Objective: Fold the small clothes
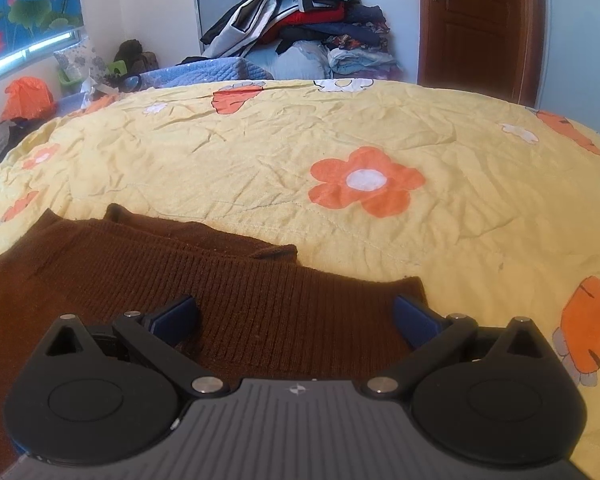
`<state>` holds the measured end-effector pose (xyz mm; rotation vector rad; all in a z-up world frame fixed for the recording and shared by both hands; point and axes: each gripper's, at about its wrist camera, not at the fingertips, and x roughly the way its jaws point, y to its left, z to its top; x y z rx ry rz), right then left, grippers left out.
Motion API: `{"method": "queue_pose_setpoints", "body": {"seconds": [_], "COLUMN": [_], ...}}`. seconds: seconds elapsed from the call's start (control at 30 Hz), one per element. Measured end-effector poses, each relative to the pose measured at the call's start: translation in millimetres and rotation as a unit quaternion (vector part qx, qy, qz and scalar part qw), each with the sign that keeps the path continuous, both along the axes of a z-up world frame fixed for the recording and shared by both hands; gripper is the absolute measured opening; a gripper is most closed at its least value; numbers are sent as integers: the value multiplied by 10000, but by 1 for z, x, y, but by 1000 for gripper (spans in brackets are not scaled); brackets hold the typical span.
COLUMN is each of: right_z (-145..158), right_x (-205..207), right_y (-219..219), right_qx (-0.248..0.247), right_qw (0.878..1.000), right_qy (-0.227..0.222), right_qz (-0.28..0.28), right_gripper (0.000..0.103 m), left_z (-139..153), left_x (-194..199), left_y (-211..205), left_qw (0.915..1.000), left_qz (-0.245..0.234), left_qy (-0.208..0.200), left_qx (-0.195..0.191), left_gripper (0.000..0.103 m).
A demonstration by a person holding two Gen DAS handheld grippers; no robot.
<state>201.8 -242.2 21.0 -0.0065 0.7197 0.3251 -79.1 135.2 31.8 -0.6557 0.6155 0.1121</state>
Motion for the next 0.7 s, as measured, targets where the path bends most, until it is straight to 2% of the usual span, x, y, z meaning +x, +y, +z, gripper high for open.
{"method": "queue_pose_setpoints", "body": {"seconds": [0.13, 0.3, 0.37, 0.43, 0.47, 0.5, 0.7], "right_z": [0, 1, 1, 2, 2, 2, 1], "right_x": [-1, -5, -6, -7, -8, -8, -9], "right_y": [-2, -7, -10, -13, -14, -15, -16], "right_qx": [95, 263, 378, 481, 523, 554, 612], "right_qw": [10000, 9997, 9993, 9988, 9986, 9985, 9981], "right_qy": [-6, -15, -14, -14, -15, -15, -11], "right_qz": [-8, -7, -11, -16, -19, -15, -22], "right_gripper": [103, 103, 103, 103, 103, 103, 103], "left_z": [-16, -18, -18, -22, -27, -30, -29], "left_x": [-8, 20, 25, 24, 22, 21, 33], "left_y": [0, -6, -6, -2, 0, 2, 5], "left_qw": [9980, 9958, 9933, 9863, 9804, 9766, 9787], "left_qz": [221, 390, 607, 844, 965, 1043, 1120], "left_qy": [79, 107, 101, 99, 162, 142, 89], "left_qx": [-583, -820, -974, -1415, -1711, -1873, -1717], "left_gripper": [100, 100, 99, 84, 72, 71, 70]}}
